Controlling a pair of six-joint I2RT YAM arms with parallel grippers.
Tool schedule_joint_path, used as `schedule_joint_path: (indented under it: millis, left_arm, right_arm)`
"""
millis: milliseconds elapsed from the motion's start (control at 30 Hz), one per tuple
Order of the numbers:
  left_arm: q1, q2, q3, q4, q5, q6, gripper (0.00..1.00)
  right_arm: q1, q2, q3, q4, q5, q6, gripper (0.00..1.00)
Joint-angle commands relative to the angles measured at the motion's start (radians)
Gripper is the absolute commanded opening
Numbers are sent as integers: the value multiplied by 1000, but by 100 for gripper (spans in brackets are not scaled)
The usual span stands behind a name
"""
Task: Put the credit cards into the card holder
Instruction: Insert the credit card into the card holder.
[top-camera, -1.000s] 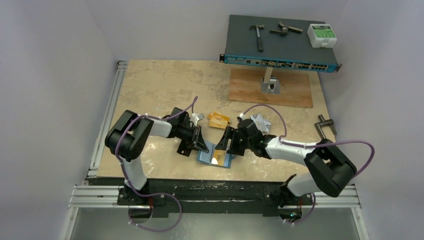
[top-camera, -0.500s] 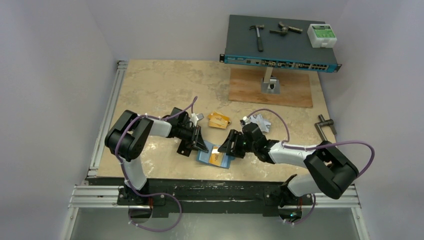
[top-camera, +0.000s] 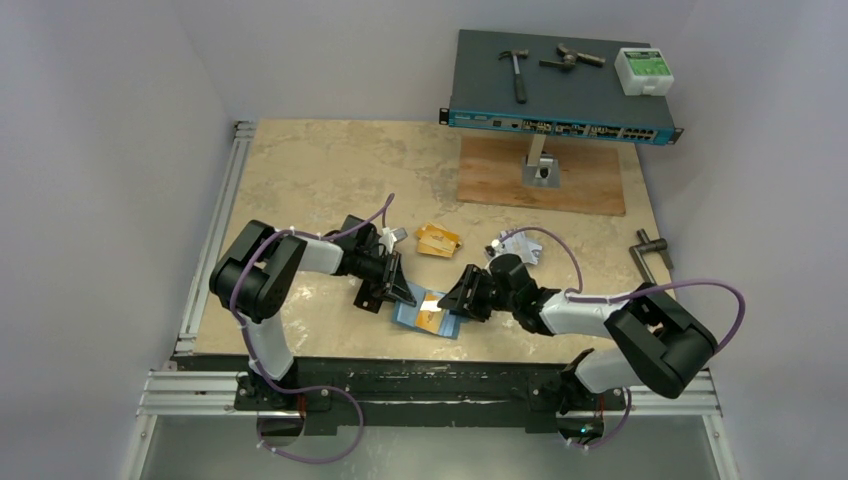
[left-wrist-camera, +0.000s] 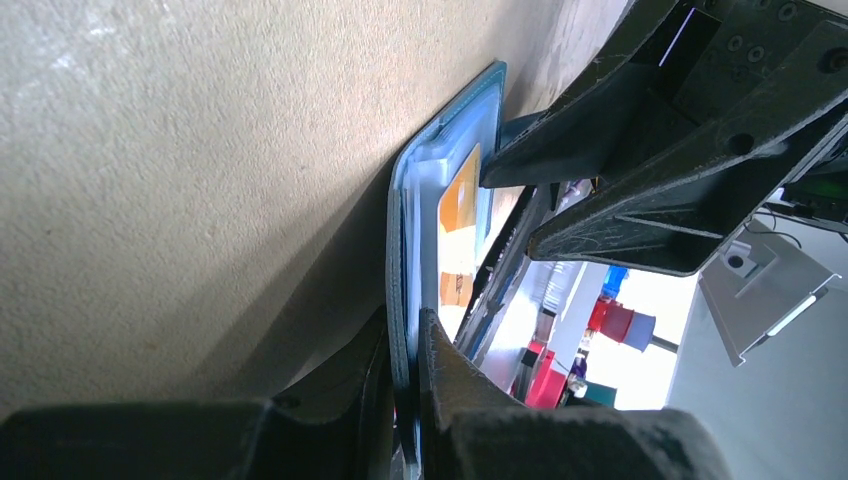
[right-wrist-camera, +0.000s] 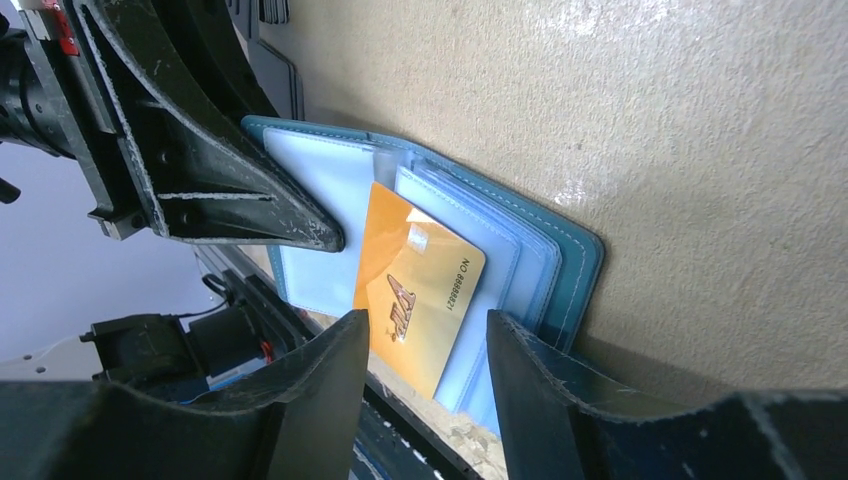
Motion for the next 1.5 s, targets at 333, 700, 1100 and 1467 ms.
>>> schedule_joint_path:
  millis: [333,700,1100,1467]
  left_arm:
    - [6,-32,13,-49,-37,55,5]
    - [6,-51,32,-114,-97,109,6]
    - [7,-64,46,-168,-162,153,5]
    - [5,-36,48,-149,-151,138,5]
  right_arm:
    - [21,48,-21,73,-48,42,48]
    - [24,-30,57,-97,-2,-38,46]
    - [28,30,61,-58,-31,-43,46]
    - [27,151,46,110,-83,5,44]
